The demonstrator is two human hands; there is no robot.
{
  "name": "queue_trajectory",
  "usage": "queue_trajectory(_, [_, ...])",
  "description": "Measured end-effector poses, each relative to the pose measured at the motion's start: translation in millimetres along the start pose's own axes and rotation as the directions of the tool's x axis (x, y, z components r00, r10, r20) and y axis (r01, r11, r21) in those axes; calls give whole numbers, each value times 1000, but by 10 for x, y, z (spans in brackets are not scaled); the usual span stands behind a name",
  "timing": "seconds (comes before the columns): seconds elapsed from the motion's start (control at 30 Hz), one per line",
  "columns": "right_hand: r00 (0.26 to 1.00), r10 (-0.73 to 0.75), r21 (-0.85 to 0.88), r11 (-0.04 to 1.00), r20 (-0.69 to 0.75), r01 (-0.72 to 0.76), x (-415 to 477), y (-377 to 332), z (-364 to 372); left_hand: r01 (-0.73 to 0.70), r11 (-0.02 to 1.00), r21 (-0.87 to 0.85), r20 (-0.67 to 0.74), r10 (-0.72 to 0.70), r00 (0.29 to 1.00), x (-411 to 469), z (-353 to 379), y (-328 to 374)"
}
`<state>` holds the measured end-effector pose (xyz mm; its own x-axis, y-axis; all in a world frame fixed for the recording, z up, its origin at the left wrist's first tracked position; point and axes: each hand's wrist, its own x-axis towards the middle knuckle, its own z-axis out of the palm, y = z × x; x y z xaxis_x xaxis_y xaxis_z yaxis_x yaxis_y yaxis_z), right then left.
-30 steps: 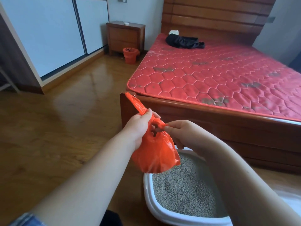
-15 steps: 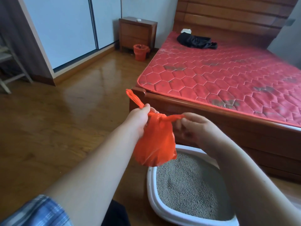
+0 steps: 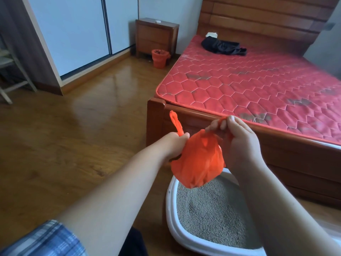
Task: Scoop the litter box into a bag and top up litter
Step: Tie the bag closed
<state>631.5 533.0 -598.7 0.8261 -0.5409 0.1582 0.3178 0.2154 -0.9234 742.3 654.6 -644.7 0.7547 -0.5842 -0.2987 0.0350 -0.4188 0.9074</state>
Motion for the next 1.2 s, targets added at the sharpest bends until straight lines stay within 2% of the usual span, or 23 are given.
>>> queue_trajectory(0.2, [999,-29,49,998,-37,30,37,-50,-8,-34,985,167,-28,39,999,54,9,-49])
queue_trajectory(0.37, [1000,12,86,996,-24,-10,88,-70,-94,20,977,211,-110,3,994,112,-39,-34])
queue_trajectory(0.53, [993,119,72,991,-23,-117,108,-56,-78,25,969,245,-244,36,969,128,-108,23])
queue_trajectory(0.67, [973,229,32,973,7,-229,115,-82,-77,4,967,255,-291,72,954,111,-160,58])
queue_trajectory(0.9, [866,483,-103,875,131,-473,85,-177,-181,17,973,229,-383,74,921,187,-233,-16])
queue_trajectory(1.07, [829,547,-172,833,117,-526,71,-166,-170,51,972,228,-388,43,921,169,-229,-18])
queue_trajectory(1.2, [832,548,-179,830,82,-529,79,-153,-195,0,983,184,-376,70,924,147,-198,19])
